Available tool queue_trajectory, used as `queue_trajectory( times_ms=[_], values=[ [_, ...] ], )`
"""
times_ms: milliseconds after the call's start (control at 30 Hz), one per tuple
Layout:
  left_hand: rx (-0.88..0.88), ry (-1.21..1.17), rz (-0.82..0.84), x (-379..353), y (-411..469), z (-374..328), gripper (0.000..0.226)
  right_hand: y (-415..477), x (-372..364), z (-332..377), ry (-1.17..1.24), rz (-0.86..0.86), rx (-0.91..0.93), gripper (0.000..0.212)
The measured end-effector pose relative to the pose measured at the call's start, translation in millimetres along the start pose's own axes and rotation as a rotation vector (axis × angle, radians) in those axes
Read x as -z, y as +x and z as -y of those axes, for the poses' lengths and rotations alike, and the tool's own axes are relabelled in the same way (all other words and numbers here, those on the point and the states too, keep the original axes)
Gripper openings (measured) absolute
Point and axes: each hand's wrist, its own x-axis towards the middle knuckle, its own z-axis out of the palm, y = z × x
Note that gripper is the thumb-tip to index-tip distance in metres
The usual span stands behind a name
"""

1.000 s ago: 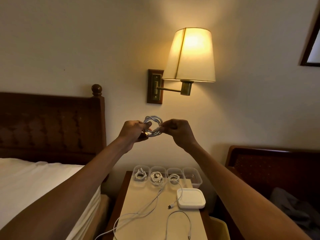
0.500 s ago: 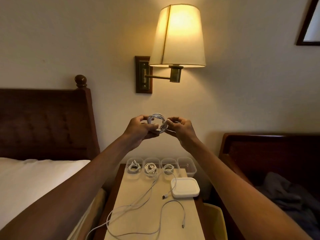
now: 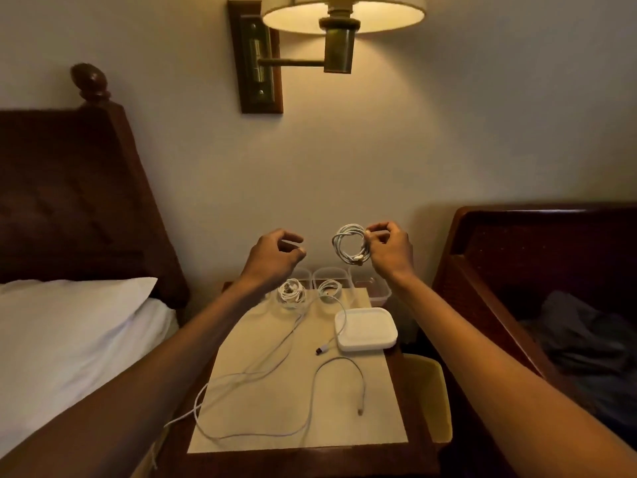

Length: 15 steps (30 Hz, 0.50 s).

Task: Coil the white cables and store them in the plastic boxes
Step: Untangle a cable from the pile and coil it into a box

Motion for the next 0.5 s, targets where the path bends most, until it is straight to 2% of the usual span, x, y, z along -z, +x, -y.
queue_trajectory(
  times_ms=[333,500],
  values=[
    [0.043,0.263,-0.014,-75.9,64.4,111.0,0.013,45.6,-48.7,-136.3,-0.184,-0.008,-0.158,0.012],
    [0.051,0.349,0.014,-107.7,95.1,155.4,0.016,71.9,-85.8,-170.8,-0.27,0.126,-0.153,0.015]
  ],
)
